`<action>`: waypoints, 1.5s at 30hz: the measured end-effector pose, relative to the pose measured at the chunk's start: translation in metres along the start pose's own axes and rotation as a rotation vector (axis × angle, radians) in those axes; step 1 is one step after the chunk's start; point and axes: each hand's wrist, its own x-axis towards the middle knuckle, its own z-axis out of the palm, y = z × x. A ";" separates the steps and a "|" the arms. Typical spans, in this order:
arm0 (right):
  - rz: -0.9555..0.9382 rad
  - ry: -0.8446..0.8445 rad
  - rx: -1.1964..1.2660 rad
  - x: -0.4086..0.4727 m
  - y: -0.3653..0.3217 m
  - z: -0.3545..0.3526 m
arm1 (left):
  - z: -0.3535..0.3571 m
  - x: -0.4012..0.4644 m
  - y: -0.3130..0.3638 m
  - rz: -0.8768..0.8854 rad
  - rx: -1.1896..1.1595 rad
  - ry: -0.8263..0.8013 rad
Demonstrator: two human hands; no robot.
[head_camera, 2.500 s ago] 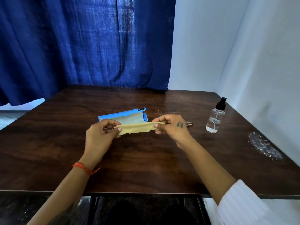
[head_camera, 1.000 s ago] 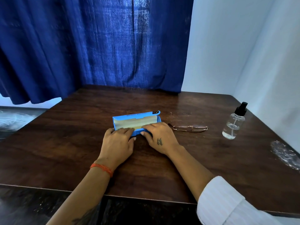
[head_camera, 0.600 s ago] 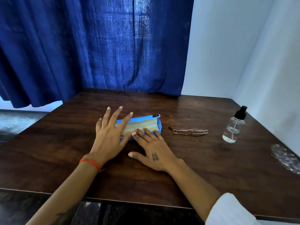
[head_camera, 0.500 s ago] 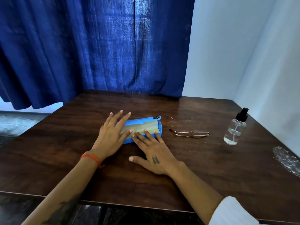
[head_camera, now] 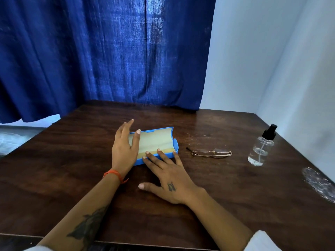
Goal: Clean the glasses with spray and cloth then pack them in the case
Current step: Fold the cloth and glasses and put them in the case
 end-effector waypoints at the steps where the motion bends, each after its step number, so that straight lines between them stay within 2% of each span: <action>1: 0.001 0.002 0.005 0.000 0.000 0.001 | 0.000 -0.001 0.000 0.007 0.012 0.003; 5: -0.010 0.115 0.113 -0.002 0.003 -0.004 | -0.002 -0.004 0.004 0.037 0.058 -0.005; 9: 0.047 0.538 0.145 -0.017 0.030 -0.013 | -0.003 -0.007 0.008 0.076 0.097 -0.040; 11: 0.140 0.644 0.043 -0.032 0.055 -0.018 | -0.002 -0.007 0.007 0.092 0.117 -0.054; 13: 0.283 0.634 -0.076 -0.050 0.082 -0.021 | -0.002 -0.006 0.006 0.100 0.124 -0.066; 16: 0.432 0.571 -0.117 -0.068 0.113 -0.025 | -0.001 -0.007 0.006 0.098 0.132 -0.076; 19: 0.399 0.547 -0.171 -0.070 0.124 -0.024 | -0.002 -0.007 0.006 0.101 0.139 -0.079; 24: 0.377 0.395 -0.262 -0.061 0.120 -0.021 | -0.003 -0.006 0.006 0.094 0.155 -0.092; 32: 0.373 0.350 -0.284 -0.051 0.119 -0.026 | -0.003 -0.006 0.007 0.097 0.164 -0.094; 36: 0.345 0.388 -0.299 -0.048 0.120 -0.034 | -0.003 -0.006 0.008 0.092 0.166 -0.101; 40: 0.265 0.447 -0.416 -0.046 0.123 -0.036 | -0.004 -0.005 0.007 0.092 0.170 -0.102; 45: 0.223 0.559 -0.391 -0.049 0.126 -0.034 | -0.003 -0.006 0.007 0.086 0.166 -0.106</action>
